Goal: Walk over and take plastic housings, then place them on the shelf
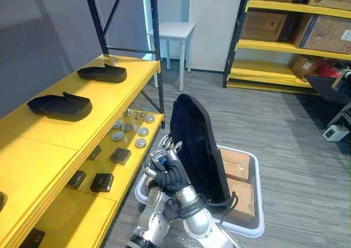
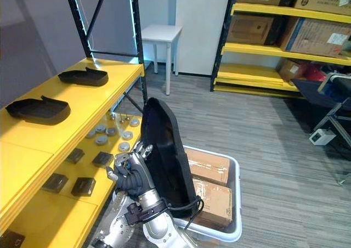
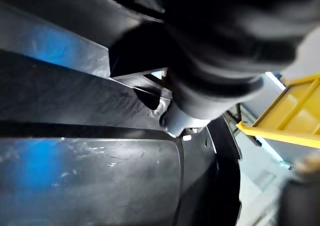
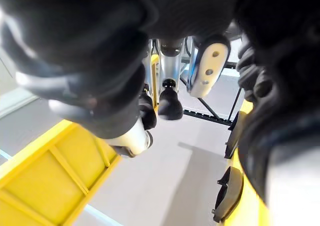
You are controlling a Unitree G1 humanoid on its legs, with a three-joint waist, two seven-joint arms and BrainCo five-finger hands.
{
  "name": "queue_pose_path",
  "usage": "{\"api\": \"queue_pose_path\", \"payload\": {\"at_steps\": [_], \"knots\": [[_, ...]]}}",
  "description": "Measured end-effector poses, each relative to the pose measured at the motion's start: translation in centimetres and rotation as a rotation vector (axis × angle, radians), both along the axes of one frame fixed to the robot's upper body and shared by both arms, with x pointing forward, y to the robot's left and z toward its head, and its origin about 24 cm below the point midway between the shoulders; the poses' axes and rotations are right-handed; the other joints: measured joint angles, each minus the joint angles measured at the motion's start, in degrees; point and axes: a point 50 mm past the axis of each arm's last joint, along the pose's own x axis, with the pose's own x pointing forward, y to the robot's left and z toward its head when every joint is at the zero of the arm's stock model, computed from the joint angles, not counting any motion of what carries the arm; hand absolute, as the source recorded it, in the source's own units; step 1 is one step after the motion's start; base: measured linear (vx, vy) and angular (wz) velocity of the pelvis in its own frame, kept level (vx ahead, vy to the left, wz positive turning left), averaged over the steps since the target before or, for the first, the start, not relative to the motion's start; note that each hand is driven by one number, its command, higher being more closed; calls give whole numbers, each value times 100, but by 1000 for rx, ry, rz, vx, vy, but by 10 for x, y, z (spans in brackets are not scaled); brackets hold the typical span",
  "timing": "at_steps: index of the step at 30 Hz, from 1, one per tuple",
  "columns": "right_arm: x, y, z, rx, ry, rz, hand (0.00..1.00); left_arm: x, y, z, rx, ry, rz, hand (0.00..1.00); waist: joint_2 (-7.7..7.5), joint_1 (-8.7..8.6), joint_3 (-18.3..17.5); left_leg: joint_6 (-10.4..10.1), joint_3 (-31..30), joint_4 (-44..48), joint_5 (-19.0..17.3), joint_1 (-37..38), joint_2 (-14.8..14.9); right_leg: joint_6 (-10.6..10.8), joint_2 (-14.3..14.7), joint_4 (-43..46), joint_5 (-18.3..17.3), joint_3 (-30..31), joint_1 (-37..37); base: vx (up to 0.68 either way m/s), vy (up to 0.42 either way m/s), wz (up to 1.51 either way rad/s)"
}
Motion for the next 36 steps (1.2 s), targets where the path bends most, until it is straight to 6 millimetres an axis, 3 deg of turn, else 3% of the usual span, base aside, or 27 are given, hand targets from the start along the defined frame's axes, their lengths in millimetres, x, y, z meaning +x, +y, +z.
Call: {"api": "queue_pose_path", "payload": {"at_steps": [11, 14, 17, 18, 23, 27, 31, 36], "knots": [[-2, 0, -11, -30, 49, 8, 100, -11, 4, -23, -45, 90, -7, 100, 6, 3, -225, 0, 95, -2, -1, 42, 2, 6, 2, 1, 7, 104, -15, -16, 32, -4], [-2, 0, -13, -35, 57, 4, 100, -11, 4, -25, 34, 97, 21, 100, 6, 2, -228, -3, 92, -21, -5, 114, 2, 7, 1, 0, 4, 103, 57, -39, 36, 1], [-2, 0, -13, -35, 58, 7, 100, -12, 3, -25, 259, 69, 80, 100, 6, 9, -274, -5, 78, -23, -6, 119, 1, 8, 1, 0, 2, 95, 67, -32, 29, 2], [-2, 0, -13, -35, 57, 8, 0, -12, 4, -29, 353, 70, 105, 100, 7, 11, -302, -5, 78, -23, -5, 119, 0, 9, -1, 0, 2, 95, 67, 0, 0, 0], [-5, 4, -13, -29, 55, 17, 0, -11, 12, -48, 666, 143, 256, 100, 8, -9, -381, -2, 83, -23, -3, 124, -1, 9, 0, 0, 4, 102, 67, 0, 0, 0], [-7, 3, -11, 31, 79, 35, 0, -3, 37, -57, 847, 235, 451, 100, 8, -55, -394, -8, 102, -22, -8, 190, 0, 8, 3, -2, 2, 116, 95, -27, 22, -1], [-13, 0, 8, 156, 53, 85, 0, 12, 63, -46, 946, 251, 625, 100, 6, -64, -426, -15, 139, -21, -15, 190, 1, -15, 4, -2, -12, 147, 77, -10, 13, -2], [-18, -6, 22, 248, 24, 118, 0, 19, 75, -38, 961, 255, 712, 100, 6, -76, -509, -20, 199, -16, -37, 199, 2, 9, 6, -2, 4, 199, 53, -3, 27, -7]]}}
